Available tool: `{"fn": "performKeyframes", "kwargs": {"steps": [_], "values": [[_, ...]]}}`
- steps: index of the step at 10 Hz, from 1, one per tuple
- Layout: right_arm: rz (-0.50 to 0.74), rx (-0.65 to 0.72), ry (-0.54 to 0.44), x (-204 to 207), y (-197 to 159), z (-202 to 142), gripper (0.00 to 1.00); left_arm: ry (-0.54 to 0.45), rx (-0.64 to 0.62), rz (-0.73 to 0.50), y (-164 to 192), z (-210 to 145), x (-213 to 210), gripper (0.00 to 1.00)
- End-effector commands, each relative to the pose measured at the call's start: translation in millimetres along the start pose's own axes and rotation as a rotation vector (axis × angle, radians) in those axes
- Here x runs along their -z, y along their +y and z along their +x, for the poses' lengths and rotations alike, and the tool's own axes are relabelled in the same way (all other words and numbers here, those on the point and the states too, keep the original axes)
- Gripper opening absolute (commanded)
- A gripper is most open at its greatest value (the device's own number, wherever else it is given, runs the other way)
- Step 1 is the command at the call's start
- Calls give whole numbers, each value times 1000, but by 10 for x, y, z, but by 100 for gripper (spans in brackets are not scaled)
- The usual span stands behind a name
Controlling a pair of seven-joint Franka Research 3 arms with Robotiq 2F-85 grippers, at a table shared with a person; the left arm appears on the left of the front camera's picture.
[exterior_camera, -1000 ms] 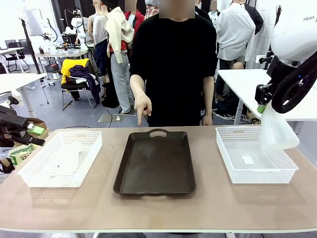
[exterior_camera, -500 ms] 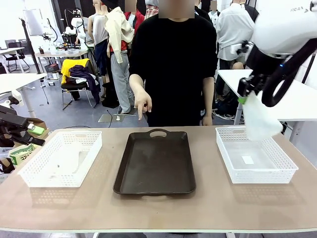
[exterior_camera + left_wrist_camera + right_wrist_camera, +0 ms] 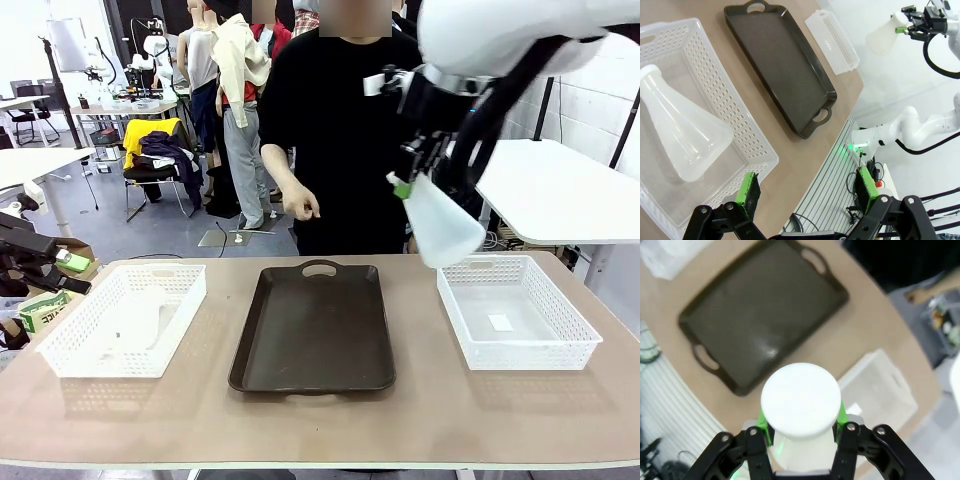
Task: Prepare the laboratory tools.
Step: While moving the picked Big flask to the Handle tray indicated by the person, stop as directed by the person.
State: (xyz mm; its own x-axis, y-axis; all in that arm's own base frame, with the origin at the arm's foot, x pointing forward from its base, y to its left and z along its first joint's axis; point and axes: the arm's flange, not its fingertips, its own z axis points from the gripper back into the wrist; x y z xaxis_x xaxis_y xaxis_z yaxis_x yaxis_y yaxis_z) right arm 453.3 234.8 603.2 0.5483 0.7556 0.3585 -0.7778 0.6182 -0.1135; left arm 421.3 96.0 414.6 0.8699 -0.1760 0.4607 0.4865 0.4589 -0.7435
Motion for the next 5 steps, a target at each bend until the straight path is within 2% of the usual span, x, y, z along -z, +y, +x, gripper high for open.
{"fn": "performKeyframes", "kwargs": {"steps": [1, 5], "values": [[25, -104, 39, 55, 79, 438, 0, -2, 4, -3, -8, -7, -25, 100], [98, -258, 184, 697, 620, 1013, 0, -2, 4, -3, -8, -7, -25, 100]]}}
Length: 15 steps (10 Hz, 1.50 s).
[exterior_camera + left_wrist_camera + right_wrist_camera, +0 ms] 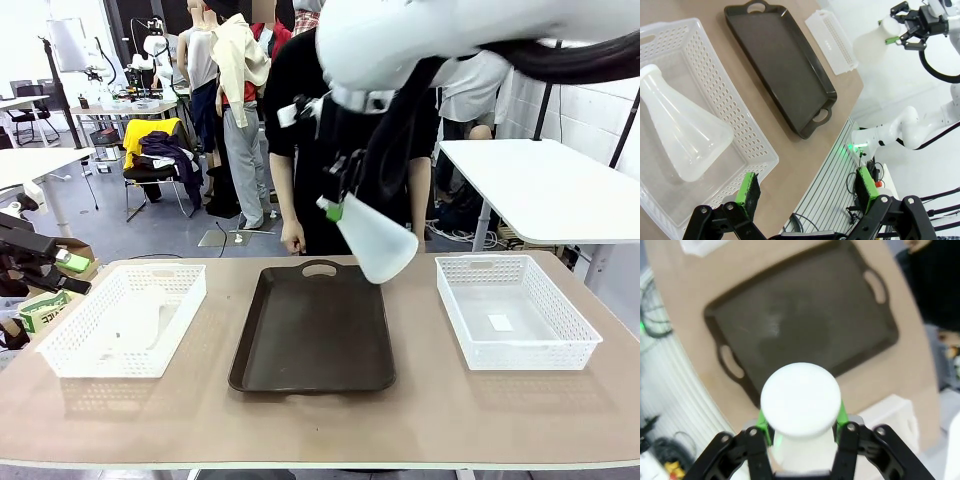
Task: Prepare the laboratory tools.
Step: While moving the picked Big flask to the Handle tray indicated by the person, stop as directed by the person.
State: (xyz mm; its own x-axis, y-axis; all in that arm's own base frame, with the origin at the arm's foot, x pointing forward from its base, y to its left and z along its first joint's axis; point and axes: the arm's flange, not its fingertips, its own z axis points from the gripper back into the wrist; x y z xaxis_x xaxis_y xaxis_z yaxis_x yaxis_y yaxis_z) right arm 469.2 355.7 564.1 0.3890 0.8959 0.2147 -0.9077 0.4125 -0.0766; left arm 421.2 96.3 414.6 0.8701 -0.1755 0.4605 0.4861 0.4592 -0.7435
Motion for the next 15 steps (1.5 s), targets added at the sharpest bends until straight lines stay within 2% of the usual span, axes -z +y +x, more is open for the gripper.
{"fn": "performKeyframes", "kwargs": {"steps": [1, 3, 7, 15], "values": [[13, -45, 85, 128, -31, 235, 0, -1, 4, -3, -9, -6, -23, 100], [40, -71, 103, 410, 30, 392, 0, -1, 4, -3, -9, -6, -23, 100], [92, -67, 78, 672, 44, 479, 0, -1, 4, -3, -9, -6, -23, 100], [86, -84, 84, 687, 76, 447, 0, -1, 4, -3, -9, -6, -23, 100]]}}
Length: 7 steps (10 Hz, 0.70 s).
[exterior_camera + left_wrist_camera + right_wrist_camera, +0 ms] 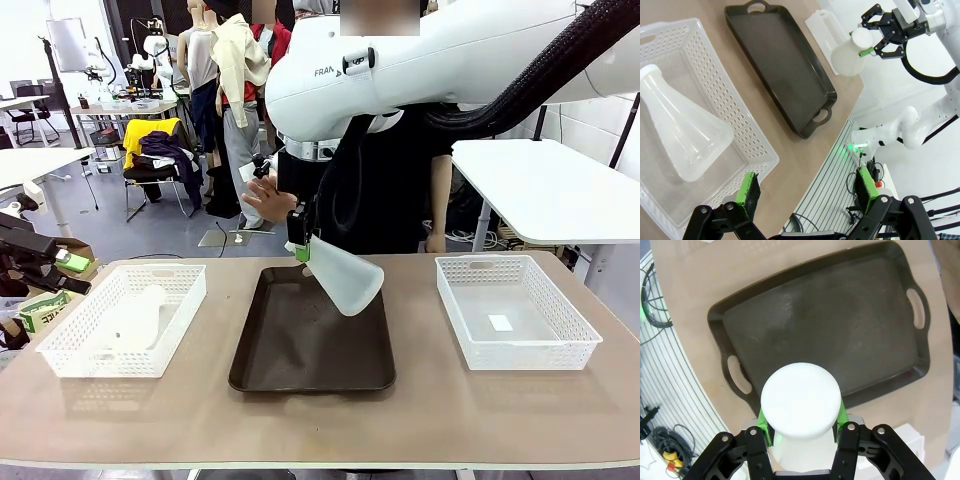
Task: Prepare the laboratory tools.
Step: While moving the picked Big flask to the Handle tray indicated by the person, stop as directed by the person.
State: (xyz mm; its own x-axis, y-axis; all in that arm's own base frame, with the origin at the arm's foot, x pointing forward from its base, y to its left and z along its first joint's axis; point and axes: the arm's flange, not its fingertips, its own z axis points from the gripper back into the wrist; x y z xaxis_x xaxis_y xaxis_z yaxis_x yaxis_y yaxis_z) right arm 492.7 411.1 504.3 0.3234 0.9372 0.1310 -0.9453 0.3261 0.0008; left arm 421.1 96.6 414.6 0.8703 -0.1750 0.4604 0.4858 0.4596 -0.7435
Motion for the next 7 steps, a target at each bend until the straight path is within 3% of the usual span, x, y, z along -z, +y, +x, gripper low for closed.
{"fn": "performKeyframes", "kwargs": {"steps": [1, 7], "values": [[-7, -4, 3, -22, 17, -13, 0, -1, 5, -3, -10, -4, -20, 100], [-7, -4, 3, -22, 17, -13, 0, -1, 5, -3, -10, -4, -20, 100]]}}
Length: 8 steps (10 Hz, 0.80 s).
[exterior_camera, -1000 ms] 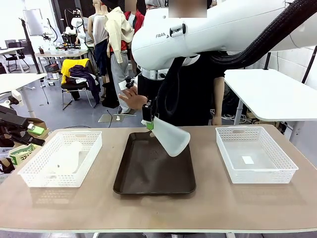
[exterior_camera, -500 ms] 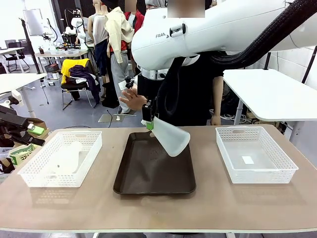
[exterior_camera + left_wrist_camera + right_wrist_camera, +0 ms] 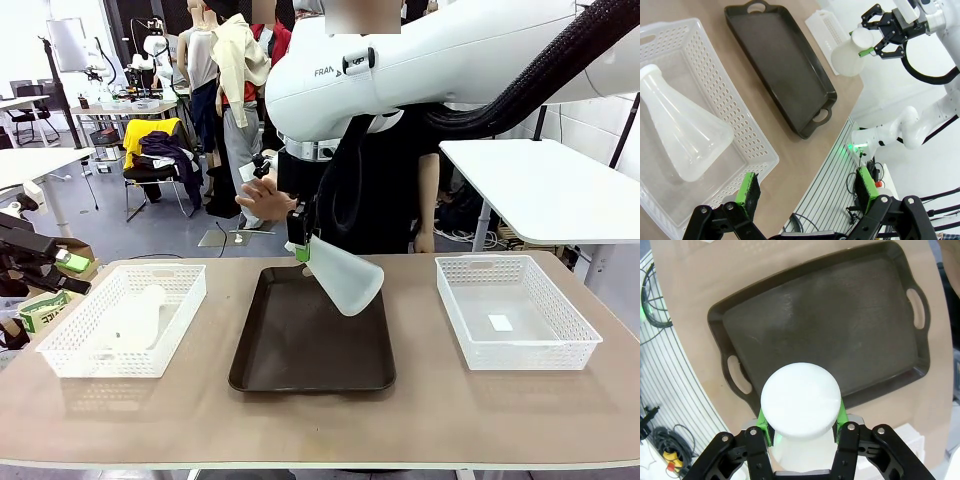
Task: Prepare the laboratory tools.
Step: While moving the picked Big flask to the Handle tray indicated by the person, stop as directed by the person.
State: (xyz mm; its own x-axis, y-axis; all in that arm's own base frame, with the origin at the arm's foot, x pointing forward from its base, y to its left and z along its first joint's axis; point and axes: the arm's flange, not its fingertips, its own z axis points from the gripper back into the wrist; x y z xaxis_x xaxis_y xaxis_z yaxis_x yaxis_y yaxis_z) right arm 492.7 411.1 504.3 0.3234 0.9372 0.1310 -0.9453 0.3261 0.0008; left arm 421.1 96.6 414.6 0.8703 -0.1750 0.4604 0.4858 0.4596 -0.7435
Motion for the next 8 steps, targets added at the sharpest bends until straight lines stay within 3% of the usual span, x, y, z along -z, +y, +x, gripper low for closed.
{"fn": "performKeyframes", "kwargs": {"steps": [1, 8], "values": [[-7, -4, 3, -22, 17, -13, 0, -1, 5, -3, -10, -4, -20, 100], [-7, -4, 3, -22, 17, -13, 0, -1, 5, -3, -10, -4, -20, 100]]}}
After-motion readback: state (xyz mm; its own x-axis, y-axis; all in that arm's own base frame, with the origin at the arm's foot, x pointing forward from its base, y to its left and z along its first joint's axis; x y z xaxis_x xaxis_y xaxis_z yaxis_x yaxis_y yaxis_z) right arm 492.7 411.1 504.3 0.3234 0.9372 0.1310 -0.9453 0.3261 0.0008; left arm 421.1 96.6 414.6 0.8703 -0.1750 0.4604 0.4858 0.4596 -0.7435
